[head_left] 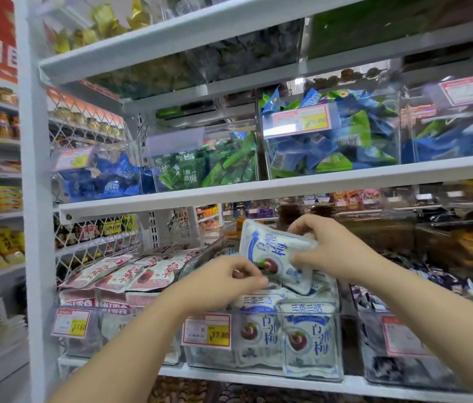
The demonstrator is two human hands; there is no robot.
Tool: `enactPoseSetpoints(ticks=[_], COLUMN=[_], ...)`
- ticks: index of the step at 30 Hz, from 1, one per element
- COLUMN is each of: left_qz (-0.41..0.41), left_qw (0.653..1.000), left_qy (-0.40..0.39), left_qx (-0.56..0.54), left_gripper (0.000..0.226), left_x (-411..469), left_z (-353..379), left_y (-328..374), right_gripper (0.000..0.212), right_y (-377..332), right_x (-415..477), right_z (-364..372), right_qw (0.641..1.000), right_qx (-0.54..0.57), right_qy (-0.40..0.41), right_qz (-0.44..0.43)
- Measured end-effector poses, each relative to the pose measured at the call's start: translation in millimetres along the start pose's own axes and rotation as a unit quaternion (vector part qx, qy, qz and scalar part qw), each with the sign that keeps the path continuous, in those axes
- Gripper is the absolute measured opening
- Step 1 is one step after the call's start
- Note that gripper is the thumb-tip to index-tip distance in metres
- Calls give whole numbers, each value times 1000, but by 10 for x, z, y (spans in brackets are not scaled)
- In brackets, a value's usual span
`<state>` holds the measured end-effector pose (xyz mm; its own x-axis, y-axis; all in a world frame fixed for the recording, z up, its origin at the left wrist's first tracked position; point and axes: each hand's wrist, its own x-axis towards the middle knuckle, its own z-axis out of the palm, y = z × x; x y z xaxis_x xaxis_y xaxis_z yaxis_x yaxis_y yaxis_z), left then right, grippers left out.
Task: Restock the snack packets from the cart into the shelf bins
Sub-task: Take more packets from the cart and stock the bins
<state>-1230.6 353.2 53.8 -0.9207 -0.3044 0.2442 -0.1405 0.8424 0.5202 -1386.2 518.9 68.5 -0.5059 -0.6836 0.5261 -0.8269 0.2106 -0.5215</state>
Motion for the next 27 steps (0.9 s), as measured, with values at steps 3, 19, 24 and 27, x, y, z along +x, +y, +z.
enactPoseSetpoints(ticks=[3, 19, 24, 27], left_qz=[-4, 10, 31, 46], left_qw=[988, 994, 990, 987], left_qy=[122, 106, 114, 121], left_qx=[-90, 19, 74, 98], left_gripper=[14, 27, 9, 9], left_x=[59, 158, 181, 207], left_z=[-45, -26, -52, -72], left_y=[-86, -156, -175, -163], right_gripper=[26, 25, 24, 29], right_y=[-57, -214, -232, -256], right_x=[20, 199, 178, 171], right_z=[143, 221, 249, 226], right_qw=[995, 989, 972, 973], right_qx=[-69, -102, -172, -158], right_qy=[-55, -81, -145, -151], right_qz=[-36, -68, -69, -80])
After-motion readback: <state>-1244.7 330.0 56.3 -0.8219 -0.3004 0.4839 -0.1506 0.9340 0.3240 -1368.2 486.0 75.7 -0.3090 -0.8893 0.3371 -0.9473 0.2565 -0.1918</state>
